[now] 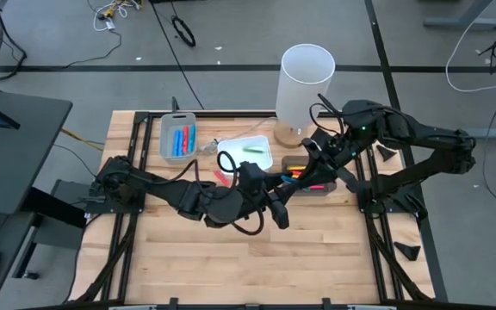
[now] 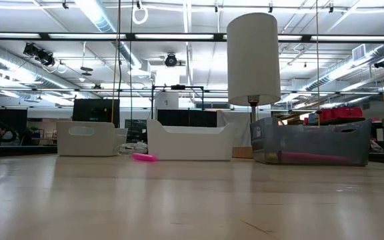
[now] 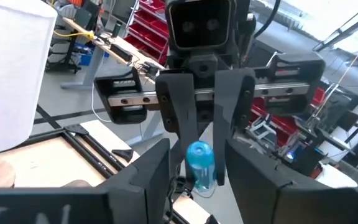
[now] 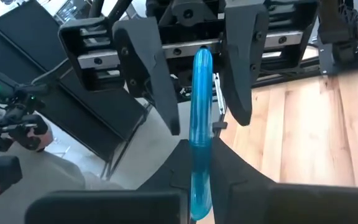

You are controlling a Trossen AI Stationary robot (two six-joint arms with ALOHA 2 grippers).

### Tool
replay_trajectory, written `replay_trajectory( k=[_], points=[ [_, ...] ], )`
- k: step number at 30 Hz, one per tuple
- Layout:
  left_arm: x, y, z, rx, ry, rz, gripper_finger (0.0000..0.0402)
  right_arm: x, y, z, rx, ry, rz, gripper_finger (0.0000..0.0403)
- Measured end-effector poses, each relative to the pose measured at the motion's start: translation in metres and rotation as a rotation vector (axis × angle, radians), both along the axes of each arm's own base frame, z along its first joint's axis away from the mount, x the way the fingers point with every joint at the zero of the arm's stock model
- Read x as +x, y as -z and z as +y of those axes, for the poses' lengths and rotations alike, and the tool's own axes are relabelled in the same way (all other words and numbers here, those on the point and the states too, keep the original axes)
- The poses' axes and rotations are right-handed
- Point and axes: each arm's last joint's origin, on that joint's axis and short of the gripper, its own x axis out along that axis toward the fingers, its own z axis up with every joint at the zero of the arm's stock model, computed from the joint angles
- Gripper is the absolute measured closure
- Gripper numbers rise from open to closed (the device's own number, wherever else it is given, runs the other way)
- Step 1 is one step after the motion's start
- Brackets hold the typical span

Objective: Pick & Place Markers
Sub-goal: Put the transparent blue pen into the white bin

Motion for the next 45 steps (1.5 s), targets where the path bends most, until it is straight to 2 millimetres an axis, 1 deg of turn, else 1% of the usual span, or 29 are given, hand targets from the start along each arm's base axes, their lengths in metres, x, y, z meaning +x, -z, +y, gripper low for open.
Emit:
replay_trajectory(
  k=[2, 4, 10, 11, 18, 21, 24, 29, 33, 39, 42, 45],
  points=[
    [0.000, 0.000, 0.000, -0.014, -0.001, -0.005, 0.0250, 0.000, 0.000, 0.000, 0.000, 0.000, 0.003, 0.0383],
    [0.000, 0.000, 0.000, -0.040, -0.008, -0.023, 0.0267, 0.000, 0.000, 0.000, 0.000, 0.000, 0.005, 0.0383],
    [0.000, -0.003, 0.000, -0.057, -0.010, -0.055, 0.0355, 0.000, 0.000, 0.000, -0.005, -0.002, 0.000, 0.0383],
    [0.000, -0.003, 0.000, -0.060, -0.009, -0.060, 0.0361, 0.000, 0.000, 0.000, -0.006, -0.002, -0.004, 0.0383],
    [0.000, -0.004, 0.000, -0.064, -0.010, -0.070, 0.0361, 0.000, -0.001, 0.000, -0.013, 0.008, -0.014, 0.0376],
    [0.000, -0.004, 0.000, -0.063, -0.011, -0.070, 0.0361, 0.000, -0.001, 0.000, -0.016, 0.007, -0.014, 0.0355],
    [0.002, -0.004, 0.005, -0.041, -0.016, -0.057, 0.0361, -0.002, 0.000, -0.001, -0.017, -0.003, -0.002, 0.0323],
    [0.009, -0.004, 0.020, 0.019, 0.030, -0.028, 0.0361, -0.018, 0.000, -0.008, -0.053, 0.017, 0.025, 0.0271],
    [0.014, 0.000, 0.035, 0.038, 0.072, 0.017, 0.0361, -0.032, -0.001, -0.017, -0.063, 0.061, 0.044, 0.0245],
    [0.021, 0.008, 0.055, 0.047, 0.170, 0.100, 0.0361, -0.055, -0.003, -0.029, -0.107, 0.153, 0.048, 0.0230],
    [0.023, 0.015, 0.066, 0.046, 0.221, 0.171, 0.0361, -0.064, -0.003, -0.031, -0.137, 0.186, 0.053, 0.0229],
    [0.025, 0.024, 0.081, 0.022, 0.258, 0.260, 0.0361, -0.070, -0.004, -0.032, -0.148, 0.202, 0.057, 0.0229]
  ],
)
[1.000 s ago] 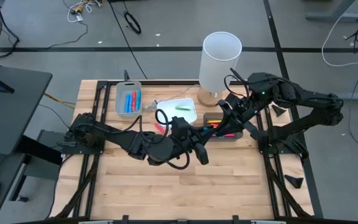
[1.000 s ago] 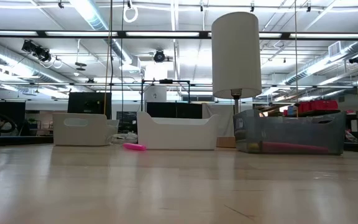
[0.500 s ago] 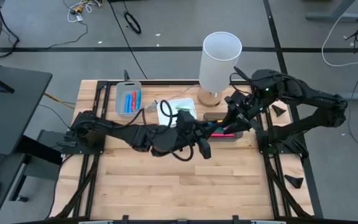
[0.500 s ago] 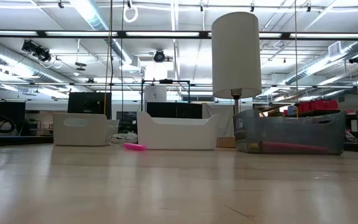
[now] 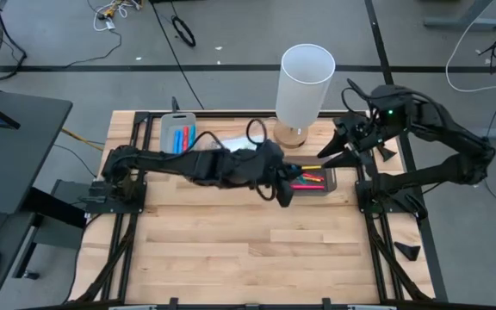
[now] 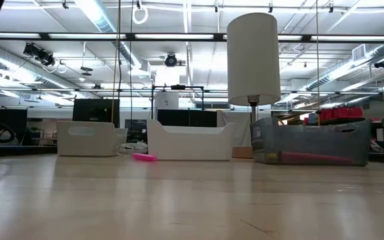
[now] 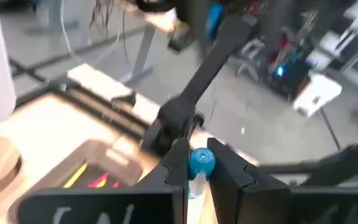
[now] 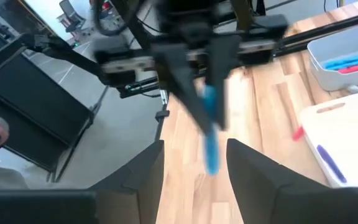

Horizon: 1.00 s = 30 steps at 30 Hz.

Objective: Pick & Place Markers
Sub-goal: Put the transparent blue pen into the white bin

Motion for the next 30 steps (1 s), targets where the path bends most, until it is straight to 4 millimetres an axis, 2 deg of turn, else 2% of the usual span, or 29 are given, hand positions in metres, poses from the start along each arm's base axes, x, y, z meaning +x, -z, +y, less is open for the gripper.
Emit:
replay_trajectory(
  k=[9, 18, 24, 30],
  points=[
    [-0.005, 0.026, 0.054, -0.052, 0.113, 0.300, 0.0361, -0.005, 0.000, 0.001, 0.001, 0.002, 0.004, 0.0230],
    [-0.028, 0.050, 0.104, -0.021, 0.259, 0.641, 0.0361, -0.005, 0.000, 0.001, 0.002, 0.003, 0.004, 0.0234],
    [-0.052, 0.064, 0.123, 0.021, 0.332, 0.897, 0.0361, -0.005, 0.000, 0.001, 0.002, 0.003, 0.004, 0.0234],
    [-0.074, 0.071, 0.131, 0.039, 0.375, 1.124, 0.0361, -0.004, 0.000, -0.001, -0.033, 0.039, 0.002, 0.0234]
  ],
)
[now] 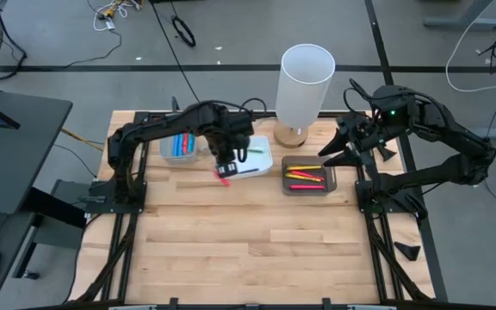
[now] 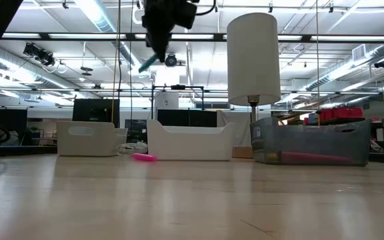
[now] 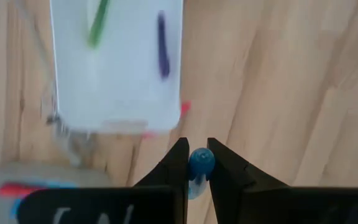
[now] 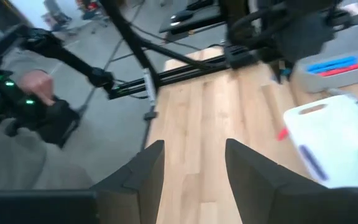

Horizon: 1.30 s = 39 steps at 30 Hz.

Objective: Pick & Place Markers
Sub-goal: Put the transparent blue pen into the white bin

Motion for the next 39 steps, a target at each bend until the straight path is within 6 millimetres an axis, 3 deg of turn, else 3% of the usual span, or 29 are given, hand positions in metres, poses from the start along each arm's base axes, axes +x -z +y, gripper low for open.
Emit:
replay_trajectory(
  k=[5, 16, 30, 33, 39],
  points=[
    [-0.008, 0.007, 0.001, 0.006, 0.041, 0.131, 0.0361, 0.001, 0.001, -0.003, -0.053, 0.081, 0.005, 0.0234],
    [0.007, 0.030, 0.004, 0.008, 0.098, 0.199, 0.0361, 0.002, 0.000, -0.004, -0.080, 0.112, -0.001, 0.0234],
    [0.034, 0.096, 0.040, 0.074, 0.082, 0.389, 0.0361, 0.002, 0.001, -0.004, -0.076, 0.112, 0.005, 0.0234],
    [0.042, 0.100, 0.044, 0.103, 0.079, 0.405, 0.0361, 0.002, 0.001, -0.004, -0.076, 0.111, 0.010, 0.0234],
    [0.065, 0.088, 0.050, 0.135, 0.078, 0.301, 0.0361, 0.001, 0.001, -0.004, -0.093, 0.102, 0.007, 0.0234]
  ],
)
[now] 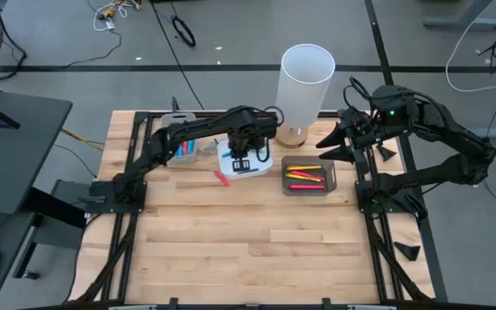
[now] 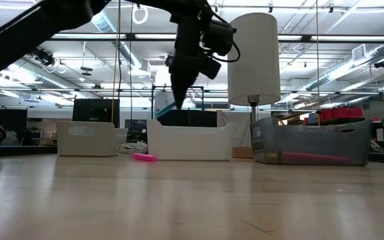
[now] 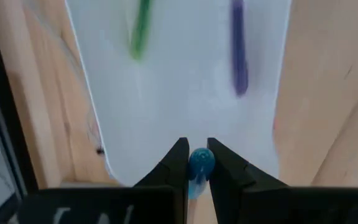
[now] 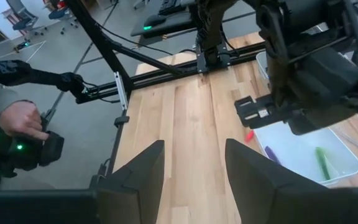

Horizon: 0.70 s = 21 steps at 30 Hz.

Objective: Pick & Place Markers
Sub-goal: Put the transparent blue pen into the white bin

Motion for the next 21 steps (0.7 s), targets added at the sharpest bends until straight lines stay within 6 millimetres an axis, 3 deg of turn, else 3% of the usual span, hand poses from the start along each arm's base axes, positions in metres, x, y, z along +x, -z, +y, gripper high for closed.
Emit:
replay_trajectory(
  k=[4, 13, 19, 21],
  points=[
    [0.011, 0.001, 0.008, 0.001, -0.011, -0.041, 0.0361, 0.000, 0.001, 0.000, 0.000, -0.001, 0.006, 0.0234],
    [0.018, 0.042, 0.013, -0.017, -0.021, 0.033, 0.0361, -0.001, 0.001, 0.000, 0.001, -0.001, 0.016, 0.0234],
    [0.024, 0.055, 0.009, -0.023, -0.017, 0.047, 0.0360, -0.002, 0.004, 0.001, 0.007, -0.003, 0.042, 0.0234],
    [0.025, 0.054, 0.007, -0.020, -0.012, 0.039, 0.0335, -0.002, 0.004, 0.001, 0.001, -0.006, 0.047, 0.0234]
  ],
)
